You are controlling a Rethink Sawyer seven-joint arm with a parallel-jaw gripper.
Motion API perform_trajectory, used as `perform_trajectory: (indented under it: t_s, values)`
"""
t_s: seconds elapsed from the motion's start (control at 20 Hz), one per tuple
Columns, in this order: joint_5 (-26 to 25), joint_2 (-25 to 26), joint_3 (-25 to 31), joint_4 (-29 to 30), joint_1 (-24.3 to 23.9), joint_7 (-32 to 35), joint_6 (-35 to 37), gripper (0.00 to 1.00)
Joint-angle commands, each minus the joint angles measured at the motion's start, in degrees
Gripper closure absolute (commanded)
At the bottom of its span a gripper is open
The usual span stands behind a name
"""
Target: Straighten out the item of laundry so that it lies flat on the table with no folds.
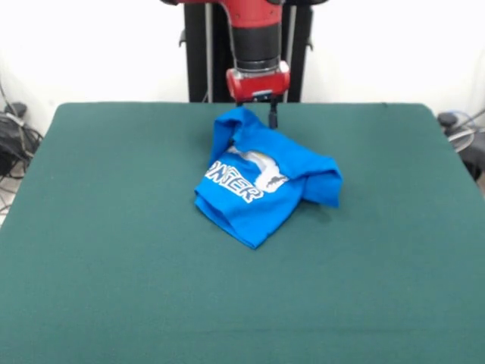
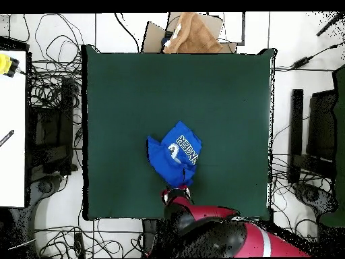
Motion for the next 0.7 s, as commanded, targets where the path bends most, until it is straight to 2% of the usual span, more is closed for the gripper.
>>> perform_trajectory:
  t_s: [0.05, 0.2, 0.45, 0.7]
  values:
    - [8.9, -14.9, 4.0, -3.0, 5.5, 8.3, 18.8, 0.00]
    - [12.0, -18.9, 3.5, -1.7, 8.5, 10.1, 23.8, 0.00]
    - [16.5, -21.7, 2.6, -0.6, 12.9, 13.1, 29.6, 0.00]
    - [19.8, -25.9, 0.7, -2.7, 17.6, 12.7, 38.7, 0.00]
